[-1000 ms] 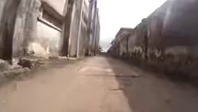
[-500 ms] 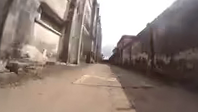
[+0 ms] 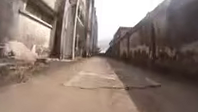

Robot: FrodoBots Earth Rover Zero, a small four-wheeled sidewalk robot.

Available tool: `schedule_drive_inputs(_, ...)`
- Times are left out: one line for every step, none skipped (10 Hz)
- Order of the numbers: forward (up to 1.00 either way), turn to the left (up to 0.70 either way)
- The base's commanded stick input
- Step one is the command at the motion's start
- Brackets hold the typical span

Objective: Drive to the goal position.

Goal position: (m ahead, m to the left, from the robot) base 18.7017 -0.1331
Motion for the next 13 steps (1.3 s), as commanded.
schedule_drive_inputs(1.0,0.0)
schedule_drive_inputs(1.0,0.0)
schedule_drive_inputs(1.0,0.0)
schedule_drive_inputs(1.0,0.0)
schedule_drive_inputs(1.0,-0.21)
schedule_drive_inputs(1.0,-0.06)
schedule_drive_inputs(1.0,0.0)
schedule_drive_inputs(1.0,0.0)
schedule_drive_inputs(1.0,0.0)
schedule_drive_inputs(1.0,0.0)
schedule_drive_inputs(1.0,0.0)
schedule_drive_inputs(1.0,0.0)
schedule_drive_inputs(1.0,0.0)
